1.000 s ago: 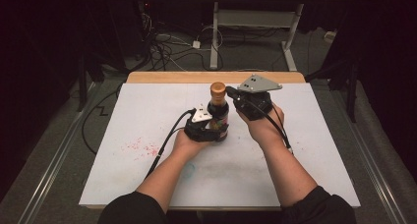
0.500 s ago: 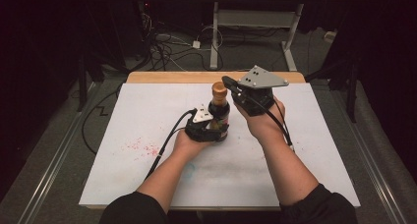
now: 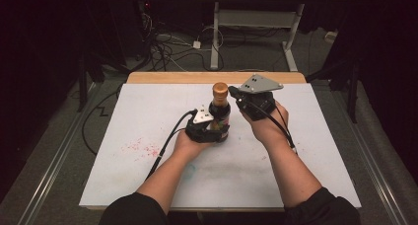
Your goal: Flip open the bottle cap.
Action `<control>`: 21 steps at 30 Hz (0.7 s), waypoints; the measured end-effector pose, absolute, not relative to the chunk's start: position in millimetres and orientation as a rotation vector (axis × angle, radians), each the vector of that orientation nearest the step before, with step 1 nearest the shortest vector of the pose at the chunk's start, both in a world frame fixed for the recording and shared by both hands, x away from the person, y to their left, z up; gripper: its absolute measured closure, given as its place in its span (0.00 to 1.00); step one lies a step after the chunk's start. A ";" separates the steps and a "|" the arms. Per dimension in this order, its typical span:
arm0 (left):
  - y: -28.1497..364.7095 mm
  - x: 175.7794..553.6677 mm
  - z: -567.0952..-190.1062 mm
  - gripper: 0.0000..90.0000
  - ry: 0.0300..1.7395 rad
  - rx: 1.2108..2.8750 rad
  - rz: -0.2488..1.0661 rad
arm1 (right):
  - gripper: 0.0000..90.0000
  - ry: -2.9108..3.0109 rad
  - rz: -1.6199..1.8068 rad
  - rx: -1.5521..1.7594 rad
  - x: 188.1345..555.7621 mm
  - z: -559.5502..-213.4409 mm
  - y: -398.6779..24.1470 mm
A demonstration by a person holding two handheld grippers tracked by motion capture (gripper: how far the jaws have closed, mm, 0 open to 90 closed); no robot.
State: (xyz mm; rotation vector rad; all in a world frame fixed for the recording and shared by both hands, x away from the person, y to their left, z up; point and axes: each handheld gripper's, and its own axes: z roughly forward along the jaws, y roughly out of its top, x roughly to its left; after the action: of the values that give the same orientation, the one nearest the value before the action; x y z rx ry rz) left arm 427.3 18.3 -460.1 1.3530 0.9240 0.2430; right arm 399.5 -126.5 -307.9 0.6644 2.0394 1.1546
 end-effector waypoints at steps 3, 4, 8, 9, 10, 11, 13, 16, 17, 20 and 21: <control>18.2 427.0 -460.3 0.32 0.924 1.353 0.245 | 1.00 2.048 1.143 0.666 399.5 -310.8 -125.5; 18.7 427.0 -460.6 0.32 0.921 1.354 0.246 | 1.00 2.041 1.145 0.663 399.1 -311.7 -125.3; 18.6 427.4 -460.0 0.32 0.924 1.361 0.246 | 1.00 2.046 1.169 0.663 398.5 -310.0 -125.6; 18.6 427.4 -459.5 0.32 0.928 1.371 0.249 | 1.00 2.052 1.157 0.657 398.3 -309.0 -124.7; 18.4 427.4 -459.2 0.33 0.932 1.373 0.251 | 1.00 2.055 1.148 0.652 398.0 -308.4 -123.9; 18.2 427.4 -459.4 0.33 0.933 1.371 0.253 | 1.00 2.057 1.149 0.653 398.1 -308.1 -123.5; 8.2 427.5 -457.2 0.33 1.014 1.210 0.234 | 1.00 2.056 1.146 0.657 398.5 -307.8 -123.0; 15.8 426.3 -460.7 0.33 0.915 1.378 0.270 | 1.00 2.022 1.199 0.656 397.3 -304.0 -124.8; 12.6 425.0 -461.2 0.33 0.904 1.377 0.284 | 1.00 1.988 1.283 0.657 395.2 -295.8 -127.8; 8.4 424.1 -459.1 0.32 0.918 1.395 0.304 | 1.00 1.937 1.318 0.612 390.7 -268.7 -123.3; 11.6 425.4 -458.7 0.32 0.936 1.386 0.285 | 1.00 1.937 1.307 0.606 390.7 -265.1 -122.4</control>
State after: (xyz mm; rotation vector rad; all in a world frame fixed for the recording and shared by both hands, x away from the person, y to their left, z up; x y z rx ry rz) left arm 425.4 11.6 -458.7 1.3856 0.9362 0.2847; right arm 390.7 -122.4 -265.1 0.6057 1.9366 1.3074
